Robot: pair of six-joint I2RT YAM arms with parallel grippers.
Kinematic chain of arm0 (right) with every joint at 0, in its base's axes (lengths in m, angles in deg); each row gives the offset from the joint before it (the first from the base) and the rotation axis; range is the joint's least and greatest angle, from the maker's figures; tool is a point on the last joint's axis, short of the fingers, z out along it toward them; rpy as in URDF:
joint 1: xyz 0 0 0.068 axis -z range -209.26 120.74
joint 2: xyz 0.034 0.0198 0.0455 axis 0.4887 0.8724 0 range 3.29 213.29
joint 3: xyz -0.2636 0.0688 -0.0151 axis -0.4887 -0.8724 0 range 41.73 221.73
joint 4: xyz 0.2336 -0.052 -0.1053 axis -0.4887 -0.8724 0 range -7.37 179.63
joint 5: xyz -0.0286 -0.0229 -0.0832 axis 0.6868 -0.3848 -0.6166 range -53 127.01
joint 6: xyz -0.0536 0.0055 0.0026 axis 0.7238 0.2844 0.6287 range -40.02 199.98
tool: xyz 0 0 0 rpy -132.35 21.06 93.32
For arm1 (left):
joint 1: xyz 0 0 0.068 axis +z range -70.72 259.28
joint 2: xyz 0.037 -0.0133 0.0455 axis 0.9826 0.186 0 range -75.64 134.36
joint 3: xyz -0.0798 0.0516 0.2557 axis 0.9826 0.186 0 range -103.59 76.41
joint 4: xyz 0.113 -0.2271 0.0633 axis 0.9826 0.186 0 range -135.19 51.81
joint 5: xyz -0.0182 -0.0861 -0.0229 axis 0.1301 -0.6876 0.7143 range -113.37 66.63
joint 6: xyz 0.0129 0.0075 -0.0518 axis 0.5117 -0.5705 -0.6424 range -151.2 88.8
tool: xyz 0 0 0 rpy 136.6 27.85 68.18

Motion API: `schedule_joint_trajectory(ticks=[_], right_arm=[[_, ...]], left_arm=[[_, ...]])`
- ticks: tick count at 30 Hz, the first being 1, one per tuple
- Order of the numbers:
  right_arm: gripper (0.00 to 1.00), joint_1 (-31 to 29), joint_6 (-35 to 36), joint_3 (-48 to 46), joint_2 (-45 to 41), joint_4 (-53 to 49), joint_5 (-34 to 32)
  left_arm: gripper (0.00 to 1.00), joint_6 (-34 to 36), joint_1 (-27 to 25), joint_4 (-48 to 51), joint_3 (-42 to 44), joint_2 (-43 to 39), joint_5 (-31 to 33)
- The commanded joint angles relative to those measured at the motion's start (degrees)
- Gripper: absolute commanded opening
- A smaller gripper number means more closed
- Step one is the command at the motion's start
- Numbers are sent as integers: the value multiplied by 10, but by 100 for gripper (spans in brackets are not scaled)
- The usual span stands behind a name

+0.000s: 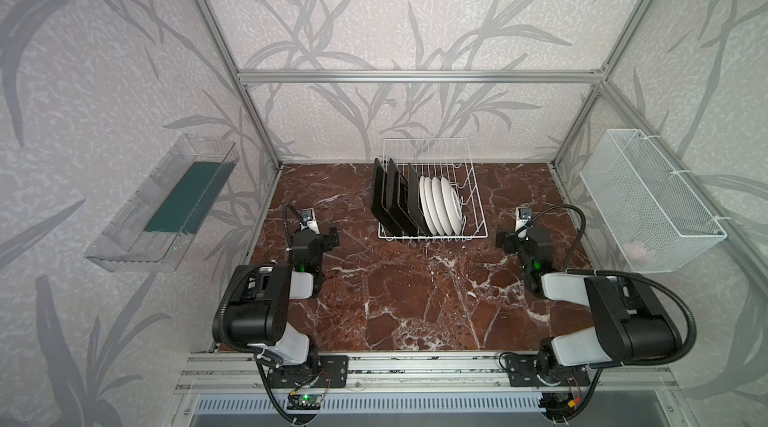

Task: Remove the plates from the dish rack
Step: 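Raise both arms and move both grippers toward the dish rack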

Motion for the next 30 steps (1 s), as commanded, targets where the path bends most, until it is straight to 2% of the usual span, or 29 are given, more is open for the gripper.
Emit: schedule_joint_trajectory(ticks=[1, 7, 13, 18, 23, 26, 30], right_arm=[[99, -1, -16, 24, -55, -70, -35], [99, 0, -2, 44, -138, -141, -57], [99, -1, -3, 95, -211, -263, -40], [99, 0, -1, 162, -244, -385, 36], [99, 0, 17, 257, -245, -526, 145], [99, -1, 13, 306, -235, -584, 191], [99, -1, 23, 358, -216, -637, 262]], left_arm=[[99, -7, 3, 16, 8, -60, 16], [99, -39, 4, 199, -38, -185, 57], [99, -79, 4, 414, -123, -294, -13], [99, -75, 3, 617, -242, -337, -115], [99, -43, 3, 804, -380, -323, -202], [97, -47, 1, 874, -438, -302, -255], [96, -72, -9, 920, -487, -282, -287]])
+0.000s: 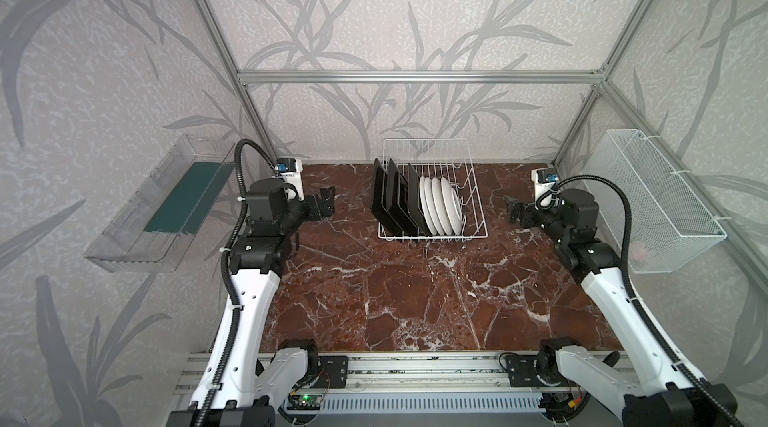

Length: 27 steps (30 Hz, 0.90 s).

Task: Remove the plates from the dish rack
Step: 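Raise both arms and move both grippers toward the dish rack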

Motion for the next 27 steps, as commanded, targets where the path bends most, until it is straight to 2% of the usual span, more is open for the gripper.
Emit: schedule_joint_trajectory(ticks=[1, 5, 12, 17, 20, 27], right_arm=[[99, -1, 16, 48, 19, -97, 99], [99, -2, 23, 98, 43, -148, 152], [99, -9, 7, 106, 46, -130, 225], [99, -17, 6, 107, 49, -127, 232], [99, -21, 9, 85, 48, -112, 227], [99, -29, 6, 61, 48, -109, 218]], left_arm=[[96, -16, -9, 113, -38, 18, -62], [93, -22, -33, 151, -83, 45, -56], [91, -43, -79, 187, -142, 107, -58], [86, -45, -115, 214, -188, 164, -61], [79, -60, -127, 209, -193, 189, -57], [77, -82, -142, 203, -205, 236, -34]])
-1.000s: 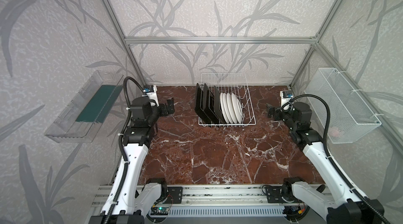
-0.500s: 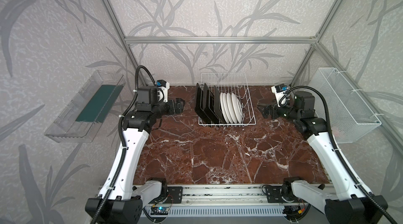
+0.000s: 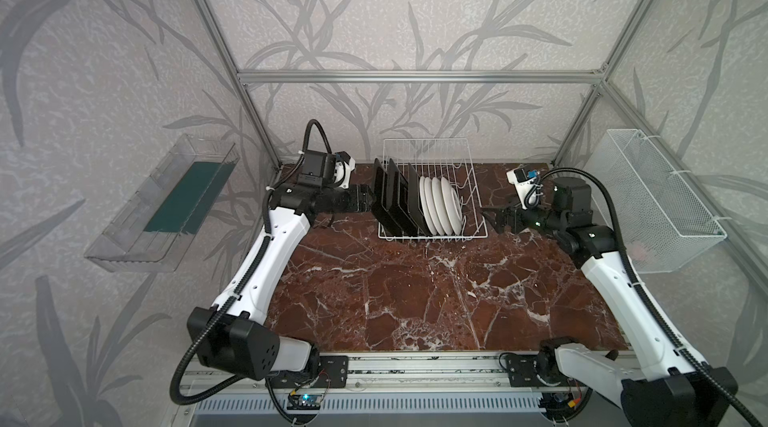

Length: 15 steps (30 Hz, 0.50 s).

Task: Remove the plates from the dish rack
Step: 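Raise both arms and move both grippers toward the dish rack, then close the left gripper on a black square plate while the right waits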

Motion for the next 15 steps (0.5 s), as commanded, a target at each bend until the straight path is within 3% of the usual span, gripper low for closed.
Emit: schedule_joint_trajectory(ticks=[1, 15], right_arm=[[99, -7, -2, -9, 1, 9, 1], [99, -32, -3, -22, 8, 17, -20]], left_arm=[[77, -15, -3, 14, -27, 15, 14], [64, -50, -6, -8, -73, 110, 16]])
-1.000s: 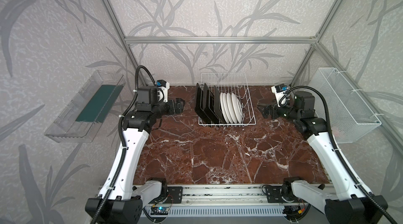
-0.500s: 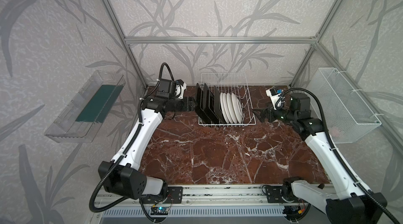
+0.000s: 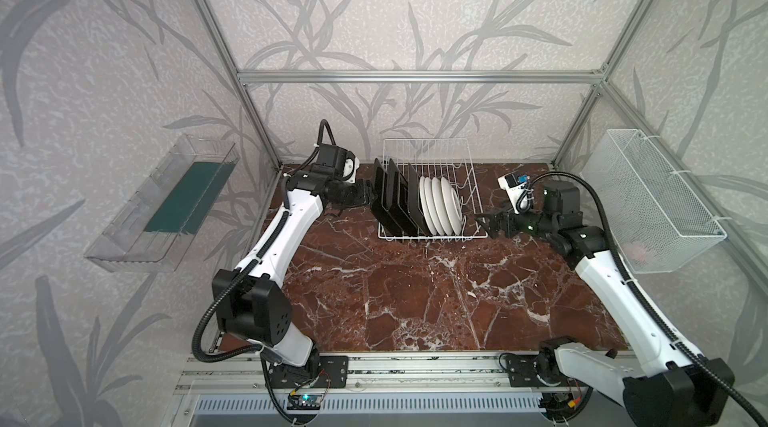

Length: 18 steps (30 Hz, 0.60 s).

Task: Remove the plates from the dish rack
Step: 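Close the left gripper on a black square plate while the right waits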

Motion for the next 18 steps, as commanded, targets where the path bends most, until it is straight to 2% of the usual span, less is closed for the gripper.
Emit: schedule_joint_trajectory(ticks=[1, 18], right_arm=[[99, -5, -3, -7, 0, 15, -4], [99, -15, -18, -14, 4, 41, -26]], left_arm=[[63, -13, -4, -4, -31, 16, 4], [55, -10, -8, -5, -88, 110, -14]])
